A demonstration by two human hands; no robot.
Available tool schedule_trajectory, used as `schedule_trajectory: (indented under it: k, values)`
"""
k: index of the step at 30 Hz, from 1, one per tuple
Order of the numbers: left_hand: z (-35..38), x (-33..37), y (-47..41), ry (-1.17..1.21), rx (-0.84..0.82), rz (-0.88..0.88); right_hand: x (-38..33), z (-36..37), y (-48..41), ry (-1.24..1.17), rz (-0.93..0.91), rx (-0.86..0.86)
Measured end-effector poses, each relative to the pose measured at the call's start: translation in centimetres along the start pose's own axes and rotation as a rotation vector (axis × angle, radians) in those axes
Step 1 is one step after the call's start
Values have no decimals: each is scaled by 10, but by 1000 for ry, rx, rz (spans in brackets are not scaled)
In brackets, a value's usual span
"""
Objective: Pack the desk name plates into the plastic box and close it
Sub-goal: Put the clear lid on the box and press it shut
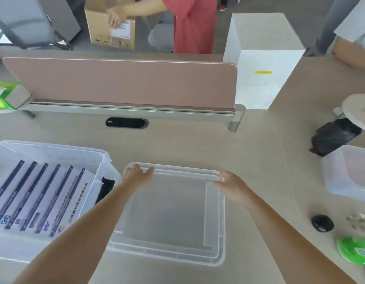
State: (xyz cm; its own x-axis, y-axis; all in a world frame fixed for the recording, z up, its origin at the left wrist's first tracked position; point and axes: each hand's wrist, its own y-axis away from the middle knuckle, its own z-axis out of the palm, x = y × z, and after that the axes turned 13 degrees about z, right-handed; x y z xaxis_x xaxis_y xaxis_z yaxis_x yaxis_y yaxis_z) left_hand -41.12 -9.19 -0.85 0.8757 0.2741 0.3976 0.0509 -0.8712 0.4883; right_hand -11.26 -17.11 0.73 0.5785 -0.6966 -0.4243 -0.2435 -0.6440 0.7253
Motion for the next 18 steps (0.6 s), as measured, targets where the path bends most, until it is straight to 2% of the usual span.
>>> schedule_trajectory:
  k: [2,4,6,9,14,18]
  values:
    - [14,-12,-1,-81,-9,-41,11,8,-13,42,-3,-20]
    - [24,-21,2,-188,-42,-77,21,22,-24,249,-30,-22]
    - [34,-27,5,-264,-101,-83,29,34,-26,541,-131,20]
    - [45,-30,5,-329,-175,-21,45,40,-27,841,-262,88]
    - [63,-21,12,-355,-213,92,63,19,-37,830,-202,127]
    - [66,-6,6,-266,-105,132,69,-11,-46,715,-98,160]
